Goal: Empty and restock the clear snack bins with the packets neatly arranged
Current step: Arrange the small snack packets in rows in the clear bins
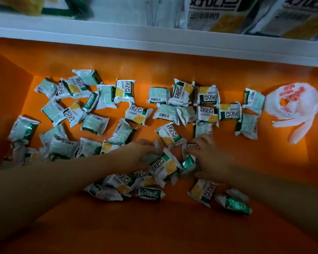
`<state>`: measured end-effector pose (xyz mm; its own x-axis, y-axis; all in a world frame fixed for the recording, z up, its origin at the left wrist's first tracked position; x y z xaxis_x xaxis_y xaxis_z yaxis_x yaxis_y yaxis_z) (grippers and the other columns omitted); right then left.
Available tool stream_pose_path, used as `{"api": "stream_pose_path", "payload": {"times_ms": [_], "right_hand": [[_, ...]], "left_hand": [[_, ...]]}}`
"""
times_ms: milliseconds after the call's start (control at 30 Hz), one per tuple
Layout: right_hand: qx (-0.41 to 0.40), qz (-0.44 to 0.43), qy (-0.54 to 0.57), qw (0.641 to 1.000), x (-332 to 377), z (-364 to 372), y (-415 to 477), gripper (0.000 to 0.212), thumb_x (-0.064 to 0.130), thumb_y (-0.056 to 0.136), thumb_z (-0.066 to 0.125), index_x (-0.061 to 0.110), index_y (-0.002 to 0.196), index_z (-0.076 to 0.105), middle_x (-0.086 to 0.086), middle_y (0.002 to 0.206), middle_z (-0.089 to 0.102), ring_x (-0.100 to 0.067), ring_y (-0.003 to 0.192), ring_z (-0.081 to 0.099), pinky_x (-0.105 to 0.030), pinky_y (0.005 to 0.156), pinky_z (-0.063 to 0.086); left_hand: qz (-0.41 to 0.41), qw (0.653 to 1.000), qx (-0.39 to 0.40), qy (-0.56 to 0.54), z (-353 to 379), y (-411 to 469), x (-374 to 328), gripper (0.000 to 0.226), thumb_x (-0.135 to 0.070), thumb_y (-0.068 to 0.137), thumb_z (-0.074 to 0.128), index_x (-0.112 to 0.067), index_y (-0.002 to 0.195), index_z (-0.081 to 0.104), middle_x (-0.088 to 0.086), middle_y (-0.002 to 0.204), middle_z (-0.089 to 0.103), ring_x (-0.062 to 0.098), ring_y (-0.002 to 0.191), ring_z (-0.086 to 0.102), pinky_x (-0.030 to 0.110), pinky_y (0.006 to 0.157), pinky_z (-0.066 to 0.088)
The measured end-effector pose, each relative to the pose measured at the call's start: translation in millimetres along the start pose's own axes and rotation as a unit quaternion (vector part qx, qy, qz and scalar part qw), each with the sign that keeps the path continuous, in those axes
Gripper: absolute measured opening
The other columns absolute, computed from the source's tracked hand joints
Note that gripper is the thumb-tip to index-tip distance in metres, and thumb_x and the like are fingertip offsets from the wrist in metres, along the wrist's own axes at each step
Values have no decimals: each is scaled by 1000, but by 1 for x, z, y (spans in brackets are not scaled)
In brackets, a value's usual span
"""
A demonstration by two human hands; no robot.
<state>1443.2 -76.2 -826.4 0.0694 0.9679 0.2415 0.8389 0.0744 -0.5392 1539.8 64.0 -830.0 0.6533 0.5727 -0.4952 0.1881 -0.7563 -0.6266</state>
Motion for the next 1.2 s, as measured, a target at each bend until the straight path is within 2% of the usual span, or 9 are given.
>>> {"api": "stream_pose_path", "payload": {"times_ms": [133, 200, 333, 467, 633, 733, 933, 1067, 1200], "right_hand": [[-79, 83, 120, 986, -28, -16, -1, 65, 51, 75, 73, 26, 131, 52, -1, 131, 47, -25, 127, 27, -35, 104, 29], [-93, 108, 181, 973, -37, -22, -3, 64, 50, 75, 74, 28, 130, 52, 0, 128, 46, -24, 126, 30, -33, 102, 26], [-137, 144, 250, 948, -58, -40, -4, 86, 48, 71, 78, 32, 143, 34, 2, 146, 24, -26, 136, 25, -41, 108, 31], [-56, 193, 303, 932, -73, -35, 7, 117, 45, 63, 85, 35, 151, 8, 6, 156, -6, -24, 144, 12, -37, 110, 27], [-35, 174, 348, 920, -58, -29, 15, 108, 33, 65, 86, 33, 148, 18, 2, 153, -4, -28, 142, 16, -35, 109, 32], [-27, 142, 338, 930, -45, -25, 9, 100, 31, 68, 85, 30, 147, 23, 1, 149, 5, -26, 140, 19, -33, 108, 32], [-35, 211, 358, 909, -65, -15, -2, 112, 45, 62, 85, 32, 149, 16, 1, 158, 4, -26, 146, 5, -46, 113, 26], [5, 197, 456, 868, -51, 0, -3, 104, 27, 68, 85, 37, 148, 18, 1, 159, 8, -26, 144, 17, -38, 103, 38], [-2, 159, 487, 859, -38, 0, 4, 96, 21, 75, 81, 32, 149, 20, 7, 159, 8, -20, 145, 16, -27, 94, 35]], "left_hand": [[-75, 984, -81, -141, -20, 1, 21, 64, -40, 82, 72, -31, 138, 43, -2, 140, 46, 23, 120, 54, 35, 94, 49], [-104, 974, -77, -184, -20, 1, 27, 79, -49, 76, 73, -30, 143, 35, 0, 146, 41, 22, 128, 47, 35, 97, 45], [-125, 978, 6, -164, -2, 7, 17, 110, -60, 66, 75, -37, 150, 7, 4, 156, 16, 27, 138, 32, 39, 100, 41], [-111, 990, 14, -84, 5, 22, 3, 123, -55, 68, 78, -39, 149, -13, 4, 155, 6, 36, 140, 21, 49, 105, 36], [-77, 986, -25, -147, 0, 47, -13, 119, -45, 68, 82, -42, 149, -6, 10, 148, 23, 32, 111, 49, 36, 81, 45], [-71, 982, -43, -168, -2, 46, -15, 114, -42, 70, 82, -40, 150, 1, 6, 148, 22, 28, 121, 44, 31, 87, 43], [-90, 978, -69, -175, -8, 33, 1, 118, -43, 68, 83, -40, 150, -2, 2, 157, 17, 24, 138, 32, 39, 102, 42], [-113, 981, -48, -148, -4, 32, 10, 116, -49, 66, 82, -41, 150, 1, 7, 152, 17, 30, 134, 34, 40, 104, 38], [-101, 973, -43, -201, 4, 37, 8, 112, -47, 66, 82, -47, 148, 5, 2, 150, 27, 27, 131, 40, 43, 102, 44]]}}
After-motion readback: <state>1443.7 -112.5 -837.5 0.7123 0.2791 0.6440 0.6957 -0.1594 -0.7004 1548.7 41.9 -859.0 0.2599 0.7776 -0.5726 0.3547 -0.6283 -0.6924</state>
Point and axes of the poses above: each hand's wrist, its own y-axis towards the middle knuckle, its own z-axis out of the palm, x = y × z, the point moved 9 cm from there along y, towards the middle knuckle
